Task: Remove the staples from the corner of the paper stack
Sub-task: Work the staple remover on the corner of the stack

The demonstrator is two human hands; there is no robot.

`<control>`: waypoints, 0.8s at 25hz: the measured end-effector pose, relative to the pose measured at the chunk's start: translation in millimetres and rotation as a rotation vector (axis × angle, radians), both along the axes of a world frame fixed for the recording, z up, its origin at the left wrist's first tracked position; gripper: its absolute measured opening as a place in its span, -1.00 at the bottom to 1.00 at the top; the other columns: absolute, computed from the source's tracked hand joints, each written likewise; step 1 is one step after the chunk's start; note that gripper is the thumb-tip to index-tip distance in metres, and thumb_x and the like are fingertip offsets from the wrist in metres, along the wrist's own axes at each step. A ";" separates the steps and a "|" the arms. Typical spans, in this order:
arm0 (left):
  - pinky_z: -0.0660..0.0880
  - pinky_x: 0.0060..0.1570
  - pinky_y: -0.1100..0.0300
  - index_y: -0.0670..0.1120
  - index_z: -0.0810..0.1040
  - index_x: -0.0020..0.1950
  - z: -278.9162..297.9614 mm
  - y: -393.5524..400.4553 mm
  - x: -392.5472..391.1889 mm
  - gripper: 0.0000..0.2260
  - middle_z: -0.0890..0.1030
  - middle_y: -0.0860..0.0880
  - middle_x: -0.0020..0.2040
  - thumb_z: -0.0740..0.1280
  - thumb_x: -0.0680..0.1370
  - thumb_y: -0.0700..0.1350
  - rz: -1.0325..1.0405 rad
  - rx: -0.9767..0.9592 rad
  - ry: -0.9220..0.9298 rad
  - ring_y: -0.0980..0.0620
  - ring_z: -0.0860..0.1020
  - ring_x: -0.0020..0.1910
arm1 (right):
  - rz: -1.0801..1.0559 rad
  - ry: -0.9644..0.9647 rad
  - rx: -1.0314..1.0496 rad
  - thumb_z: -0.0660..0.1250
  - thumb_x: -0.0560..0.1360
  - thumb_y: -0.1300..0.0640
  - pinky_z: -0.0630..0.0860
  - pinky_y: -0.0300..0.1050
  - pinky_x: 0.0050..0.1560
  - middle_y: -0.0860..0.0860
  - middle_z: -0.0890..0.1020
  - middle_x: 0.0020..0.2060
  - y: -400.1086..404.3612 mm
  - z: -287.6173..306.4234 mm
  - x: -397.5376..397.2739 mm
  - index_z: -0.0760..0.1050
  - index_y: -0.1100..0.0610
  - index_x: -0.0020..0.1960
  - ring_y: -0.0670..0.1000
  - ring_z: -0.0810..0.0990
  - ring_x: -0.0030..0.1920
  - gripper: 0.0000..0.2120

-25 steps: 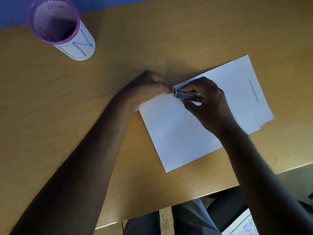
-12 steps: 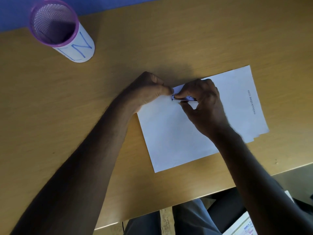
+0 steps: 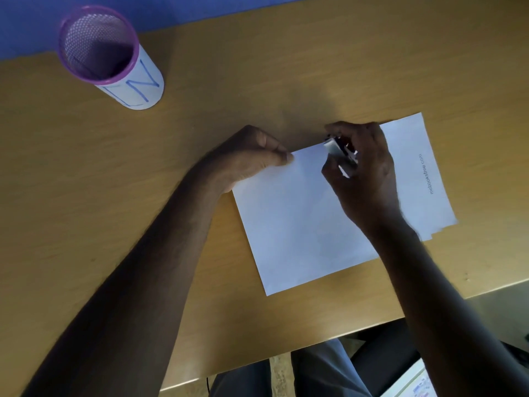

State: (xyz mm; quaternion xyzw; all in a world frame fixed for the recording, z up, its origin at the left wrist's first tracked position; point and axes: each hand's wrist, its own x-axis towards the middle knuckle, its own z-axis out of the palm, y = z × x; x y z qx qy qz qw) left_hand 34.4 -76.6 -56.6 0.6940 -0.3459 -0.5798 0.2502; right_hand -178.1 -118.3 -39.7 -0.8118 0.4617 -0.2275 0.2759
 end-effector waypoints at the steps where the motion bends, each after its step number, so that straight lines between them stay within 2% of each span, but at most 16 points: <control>1: 0.54 0.22 0.19 -0.02 0.76 0.03 -0.9 0.3 -0.3 -0.90 0.76 0.06 0.04 0.53 0.54 -0.07 -0.004 -0.002 -0.010 0.17 0.66 0.12 | -0.010 0.014 0.033 0.33 0.47 0.32 0.38 -0.56 -0.03 0.03 0.49 0.05 -4.0 2.2 0.1 0.59 0.15 0.28 -0.09 0.47 -0.03 -0.60; 3: 0.54 0.23 0.16 -0.01 0.76 0.00 -1.8 0.5 -1.4 -0.93 0.76 0.04 0.04 0.52 0.54 -0.06 -0.009 -0.013 -0.031 0.14 0.66 0.14 | 0.018 0.074 0.060 0.31 0.49 0.31 0.38 -0.48 -0.12 -0.02 0.43 0.03 -9.5 5.5 0.4 0.59 0.11 0.31 -0.15 0.42 -0.09 -0.59; 5: 0.55 0.18 0.18 0.05 0.74 -0.08 0.1 0.2 -2.7 -0.98 0.76 0.06 0.00 0.52 0.55 -0.06 -0.022 -0.024 -0.053 0.17 0.66 0.08 | 0.079 0.142 0.043 0.31 0.55 0.28 0.50 -0.19 -0.11 0.06 0.48 0.07 -12.1 8.1 0.6 0.58 0.11 0.34 -0.03 0.50 -0.05 -0.62; 7: 0.54 0.06 0.23 0.09 0.71 -0.15 2.0 -0.7 -3.0 -0.91 0.76 0.06 -0.05 0.51 0.55 -0.06 -0.051 -0.033 -0.080 0.20 0.64 -0.02 | 0.130 0.205 0.028 0.31 0.58 0.25 0.60 -0.02 -0.08 0.13 0.51 0.13 -14.4 12.7 3.0 0.56 0.10 0.35 0.11 0.58 0.01 -0.65; 10: 0.47 -0.22 0.36 0.11 0.69 -0.21 9.8 -4.5 -4.3 -0.85 0.72 0.12 -0.20 0.49 0.57 -0.05 -0.173 -0.068 -0.150 0.38 0.55 -0.28 | 0.189 0.262 0.047 0.33 0.56 0.22 0.64 0.08 -0.09 0.09 0.50 0.15 -16.1 20.8 5.0 0.56 0.06 0.34 0.12 0.60 0.02 -0.64; 11: 0.44 -0.27 0.34 0.12 0.69 -0.22 13.1 -6.0 -4.9 -0.83 0.69 0.17 -0.28 0.49 0.57 -0.05 -0.224 -0.073 -0.188 0.40 0.52 -0.36 | 0.203 0.273 0.058 0.34 0.55 0.22 0.64 0.09 -0.09 0.08 0.50 0.15 -16.1 22.9 4.0 0.57 0.06 0.32 0.11 0.60 0.03 -0.65; 14: 0.38 -0.30 0.26 0.15 0.63 -0.28 27.8 -11.4 -4.0 -0.77 0.59 0.25 -0.47 0.46 0.58 -0.03 -0.372 -0.084 -0.332 0.32 0.52 -0.46 | 0.219 0.270 0.084 0.39 0.56 0.19 0.64 0.09 -0.04 0.08 0.51 0.12 -17.5 25.7 -4.0 0.60 0.11 0.22 0.09 0.58 0.05 -0.77; 17: 0.41 -0.11 0.15 0.13 0.64 -0.22 47.5 -16.0 -3.1 -0.82 0.63 0.15 -0.36 0.43 0.59 0.03 -0.477 -0.121 -0.481 0.15 0.60 -0.30 | 0.242 0.217 0.191 0.45 0.59 0.07 0.54 -0.10 -0.04 -0.03 0.58 -0.03 -15.5 28.0 -11.7 0.61 0.13 0.11 -0.05 0.55 -0.04 -0.84; 19: 0.33 0.23 -0.05 0.13 0.67 -0.13 58.6 -14.6 -7.5 -0.88 0.68 0.15 -0.15 0.41 0.60 0.04 -0.536 -0.191 -0.608 0.11 0.62 -0.03 | 0.194 0.186 0.305 0.44 0.59 0.04 0.42 -0.29 -0.25 -0.17 0.54 -0.27 -10.1 29.4 -14.8 0.59 0.04 0.00 -0.17 0.48 -0.27 -0.92; 20: 0.20 0.42 -0.22 0.12 0.67 -0.13 60.3 -12.2 -11.9 -0.89 0.69 0.14 0.02 0.43 0.59 0.02 -0.543 -0.256 -0.689 0.07 0.59 0.15 | 0.150 0.164 0.363 0.44 0.58 0.04 0.37 -0.33 -0.36 -0.17 0.50 -0.37 -7.9 28.6 -16.5 0.57 -0.01 -0.06 -0.16 0.45 -0.36 -0.92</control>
